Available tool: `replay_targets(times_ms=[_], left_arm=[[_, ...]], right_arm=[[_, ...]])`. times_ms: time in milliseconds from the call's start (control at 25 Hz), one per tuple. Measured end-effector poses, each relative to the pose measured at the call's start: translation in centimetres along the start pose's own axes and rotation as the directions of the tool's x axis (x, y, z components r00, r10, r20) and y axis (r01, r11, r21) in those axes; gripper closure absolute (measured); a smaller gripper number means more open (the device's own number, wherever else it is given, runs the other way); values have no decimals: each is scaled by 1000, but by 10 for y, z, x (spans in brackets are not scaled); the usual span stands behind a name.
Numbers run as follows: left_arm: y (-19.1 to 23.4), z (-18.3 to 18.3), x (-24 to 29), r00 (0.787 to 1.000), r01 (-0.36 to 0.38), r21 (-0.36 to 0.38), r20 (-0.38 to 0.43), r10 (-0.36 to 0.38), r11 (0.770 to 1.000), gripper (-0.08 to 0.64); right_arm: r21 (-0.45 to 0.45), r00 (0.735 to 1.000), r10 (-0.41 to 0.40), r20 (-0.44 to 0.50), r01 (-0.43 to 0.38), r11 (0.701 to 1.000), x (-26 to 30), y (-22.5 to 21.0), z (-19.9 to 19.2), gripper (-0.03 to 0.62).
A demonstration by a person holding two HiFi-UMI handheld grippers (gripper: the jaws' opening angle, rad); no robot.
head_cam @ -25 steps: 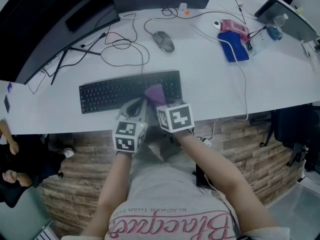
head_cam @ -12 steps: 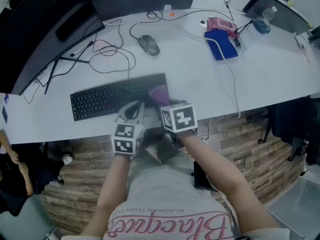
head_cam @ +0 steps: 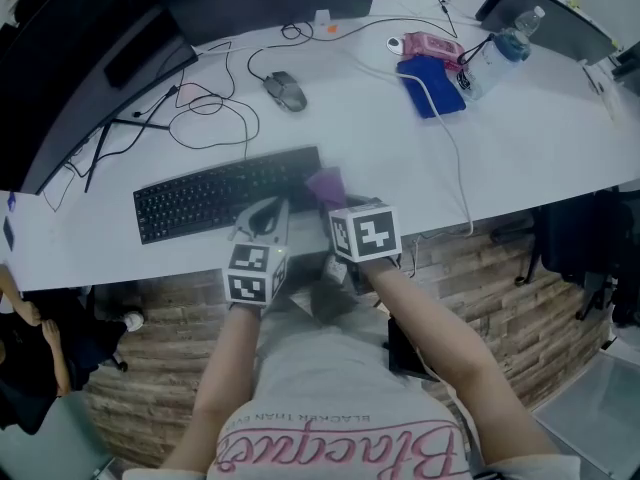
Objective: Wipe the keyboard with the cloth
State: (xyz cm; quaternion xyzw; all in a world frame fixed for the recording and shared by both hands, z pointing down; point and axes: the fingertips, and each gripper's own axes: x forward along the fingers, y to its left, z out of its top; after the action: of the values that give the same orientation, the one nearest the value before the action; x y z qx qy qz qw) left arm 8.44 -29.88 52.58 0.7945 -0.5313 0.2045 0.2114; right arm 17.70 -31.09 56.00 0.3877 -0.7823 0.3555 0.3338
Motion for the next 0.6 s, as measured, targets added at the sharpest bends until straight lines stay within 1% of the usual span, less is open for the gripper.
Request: replay_targets(times_ms=[160,360,600], left_arm=[[0,3,0,1000,-9,4,6,9,1000,552],[1,12,-5,999,-39,6,27,39,999,552],[2,21,-16,995,-73,-1,63,73,997,552]], right_arm=[[17,1000,-10,17,10,1000,-5,-10,1,502],[27,999,-31,30,31,999,-12,-26,2,502],[60,995,-33,98,28,998,-33,-39,14,502]])
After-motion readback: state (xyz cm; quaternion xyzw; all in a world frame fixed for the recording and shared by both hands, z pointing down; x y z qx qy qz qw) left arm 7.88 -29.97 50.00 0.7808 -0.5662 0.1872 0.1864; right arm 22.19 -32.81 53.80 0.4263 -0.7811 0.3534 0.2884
